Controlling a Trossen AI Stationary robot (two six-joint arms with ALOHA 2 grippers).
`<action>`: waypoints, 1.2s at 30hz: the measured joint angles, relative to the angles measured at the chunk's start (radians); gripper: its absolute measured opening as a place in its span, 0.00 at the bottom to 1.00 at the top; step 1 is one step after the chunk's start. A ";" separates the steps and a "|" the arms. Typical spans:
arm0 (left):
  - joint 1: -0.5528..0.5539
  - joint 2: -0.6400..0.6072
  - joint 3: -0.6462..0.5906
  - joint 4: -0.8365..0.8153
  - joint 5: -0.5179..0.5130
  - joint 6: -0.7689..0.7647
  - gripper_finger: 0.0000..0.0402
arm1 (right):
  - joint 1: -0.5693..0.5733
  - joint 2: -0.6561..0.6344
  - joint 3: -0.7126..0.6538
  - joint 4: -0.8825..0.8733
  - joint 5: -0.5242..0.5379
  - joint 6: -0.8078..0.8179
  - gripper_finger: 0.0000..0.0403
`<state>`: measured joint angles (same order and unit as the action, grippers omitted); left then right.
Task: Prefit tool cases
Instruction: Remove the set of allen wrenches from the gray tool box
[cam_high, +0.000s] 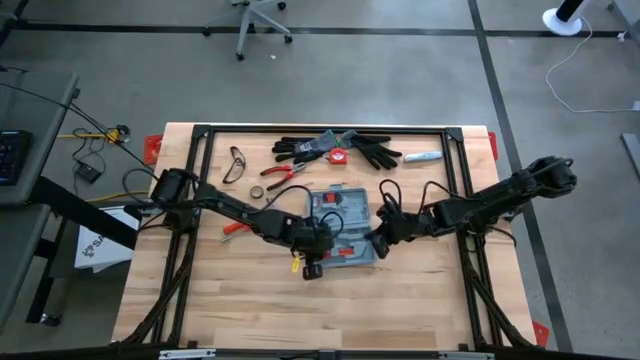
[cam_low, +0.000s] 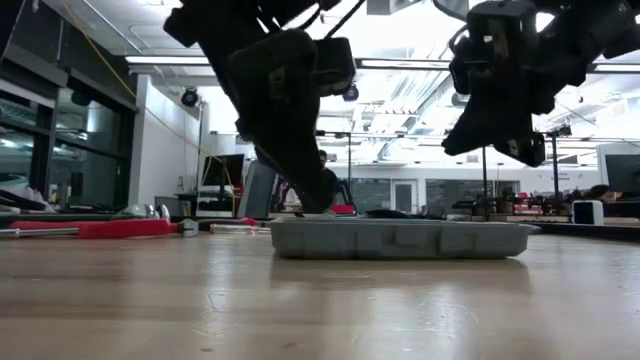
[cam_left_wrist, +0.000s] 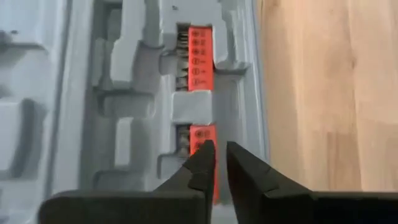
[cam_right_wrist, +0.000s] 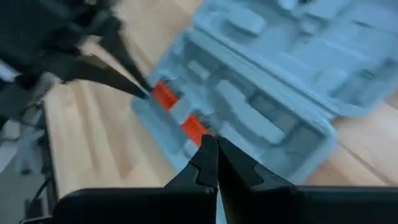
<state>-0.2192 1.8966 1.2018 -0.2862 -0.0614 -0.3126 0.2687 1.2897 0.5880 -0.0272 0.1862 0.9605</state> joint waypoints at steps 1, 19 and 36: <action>0.003 0.008 0.000 -0.002 0.004 -0.004 0.12 | 0.000 0.006 0.000 0.005 -0.011 -0.008 0.00; 0.020 0.056 0.001 -0.024 -0.011 0.016 0.52 | 0.000 0.232 0.000 0.154 -0.137 -0.018 0.00; 0.015 0.009 -0.002 -0.037 0.051 -0.042 0.52 | 0.000 0.210 0.000 0.169 -0.153 0.002 0.00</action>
<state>-0.2041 1.9052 1.1995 -0.3233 -0.0101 -0.3547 0.2689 1.4994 0.5877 0.1421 0.0333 0.9624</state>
